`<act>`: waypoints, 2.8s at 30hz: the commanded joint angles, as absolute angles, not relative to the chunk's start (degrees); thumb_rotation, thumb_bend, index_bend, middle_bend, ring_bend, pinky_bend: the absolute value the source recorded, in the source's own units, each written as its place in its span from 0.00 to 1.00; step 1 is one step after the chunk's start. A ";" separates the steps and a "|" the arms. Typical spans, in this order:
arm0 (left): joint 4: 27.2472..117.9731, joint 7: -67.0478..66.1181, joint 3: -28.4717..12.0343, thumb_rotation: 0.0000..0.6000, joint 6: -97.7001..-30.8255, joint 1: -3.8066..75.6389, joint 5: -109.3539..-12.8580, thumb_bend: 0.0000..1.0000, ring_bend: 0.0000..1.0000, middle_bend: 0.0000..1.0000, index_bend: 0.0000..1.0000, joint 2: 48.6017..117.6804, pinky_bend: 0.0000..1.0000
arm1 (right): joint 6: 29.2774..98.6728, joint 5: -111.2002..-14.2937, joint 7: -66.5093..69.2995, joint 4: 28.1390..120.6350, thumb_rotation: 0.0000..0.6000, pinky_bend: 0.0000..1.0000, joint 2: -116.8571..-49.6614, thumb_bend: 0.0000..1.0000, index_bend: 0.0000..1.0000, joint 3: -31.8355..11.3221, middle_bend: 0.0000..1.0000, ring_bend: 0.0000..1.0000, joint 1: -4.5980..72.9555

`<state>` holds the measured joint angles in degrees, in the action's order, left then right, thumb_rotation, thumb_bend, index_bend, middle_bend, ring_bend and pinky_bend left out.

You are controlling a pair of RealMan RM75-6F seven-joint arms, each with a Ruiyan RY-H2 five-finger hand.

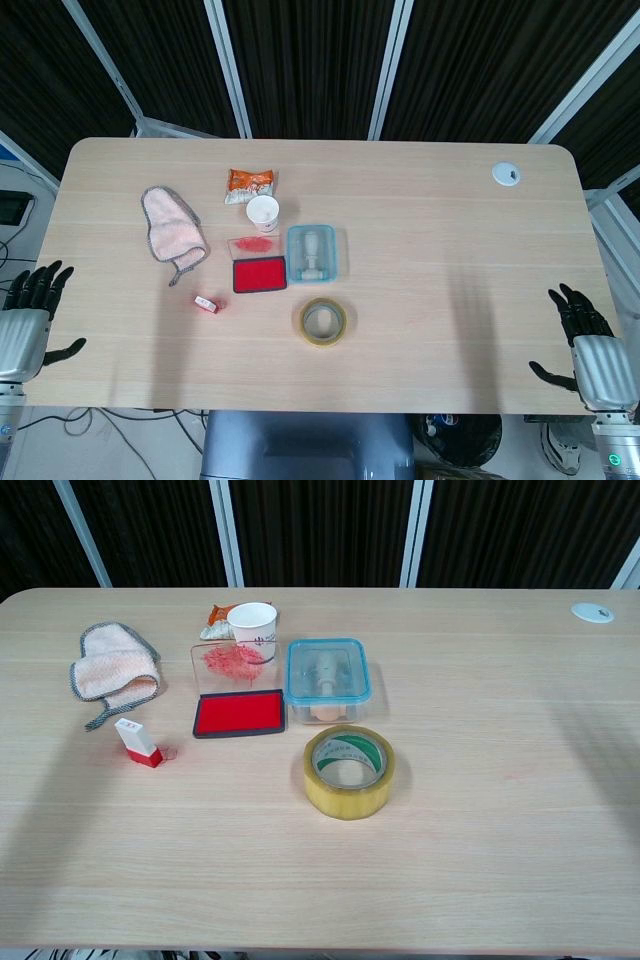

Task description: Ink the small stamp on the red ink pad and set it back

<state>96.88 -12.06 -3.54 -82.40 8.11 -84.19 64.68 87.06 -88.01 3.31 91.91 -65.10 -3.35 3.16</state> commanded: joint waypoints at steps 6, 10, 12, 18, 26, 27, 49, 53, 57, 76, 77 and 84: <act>99.82 -17.63 -5.50 1.00 -71.71 15.41 -82.12 0.02 0.00 0.00 0.00 63.82 0.01 | 86.46 -87.84 3.72 92.26 1.00 0.18 -64.96 0.11 0.00 -3.31 0.00 0.00 3.38; 99.42 -21.75 -6.76 1.00 -65.16 19.91 -79.14 0.02 0.00 0.01 0.04 65.19 0.03 | 86.46 -87.66 4.00 92.41 1.00 0.18 -64.85 0.11 0.00 -3.42 0.00 0.00 3.38; 99.07 -23.91 -7.33 1.00 -62.12 22.10 -77.36 0.02 0.00 0.03 0.07 66.25 0.05 | 86.39 -87.55 4.15 92.52 1.00 0.18 -64.79 0.12 0.00 -3.45 0.00 0.00 3.38; 97.53 -29.93 -8.69 1.00 -56.39 27.16 -72.18 0.05 0.04 0.18 0.21 69.42 0.10 | 86.19 -87.50 4.29 92.81 1.00 0.18 -64.70 0.12 0.00 -3.44 0.00 0.00 3.46; 94.72 -35.56 -8.87 1.00 -52.74 31.44 -66.41 0.06 0.06 0.25 0.27 73.43 0.12 | 85.93 -87.14 4.91 93.02 1.00 0.18 -64.51 0.12 0.00 -3.50 0.00 0.00 3.47; 94.43 -36.00 -8.87 1.00 -52.56 31.81 -65.75 0.06 0.06 0.25 0.27 73.92 0.13 | 85.89 -87.12 4.99 93.04 1.00 0.18 -64.48 0.12 0.00 -3.48 0.00 0.00 3.48; 86.04 -41.73 -5.83 1.00 -49.75 38.21 -61.20 0.12 0.09 0.37 0.39 83.52 0.14 | 85.34 -86.94 6.88 93.36 1.00 0.18 -63.98 0.13 0.00 -3.42 0.00 0.00 3.58; 84.66 -41.55 -5.38 1.00 -49.40 38.93 -61.16 0.13 0.11 0.38 0.40 84.79 0.14 | 85.26 -86.87 7.14 93.44 1.00 0.18 -63.89 0.13 0.00 -3.42 0.00 0.00 3.58; 83.37 -41.46 -4.75 1.00 -49.06 39.46 -61.18 0.15 0.11 0.40 0.42 85.69 0.14 | 85.15 -86.79 7.27 93.50 1.00 0.18 -63.83 0.13 0.00 -3.41 0.00 0.00 3.60; 79.35 -38.84 -3.44 1.00 -48.85 40.67 -61.56 0.21 0.15 0.46 0.46 88.34 0.16 | 85.00 -86.64 7.42 93.60 1.00 0.18 -63.79 0.14 0.00 -3.39 0.00 0.00 3.60; 79.19 -38.75 -3.33 1.00 -48.85 40.68 -61.56 0.21 0.15 0.46 0.46 88.41 0.16 | 84.98 -86.63 7.43 93.60 1.00 0.18 -63.78 0.14 0.00 -3.38 0.00 0.00 3.59; 78.31 -38.21 -2.89 1.00 -48.97 40.89 -61.67 0.23 0.17 0.48 0.48 88.78 0.17 | 84.92 -86.58 7.47 93.66 1.00 0.18 -63.76 0.14 0.00 -3.38 0.00 0.00 3.60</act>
<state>78.38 -38.26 -2.92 -48.95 40.86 -61.66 88.74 84.92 -86.58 7.47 93.66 -63.76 -3.38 3.60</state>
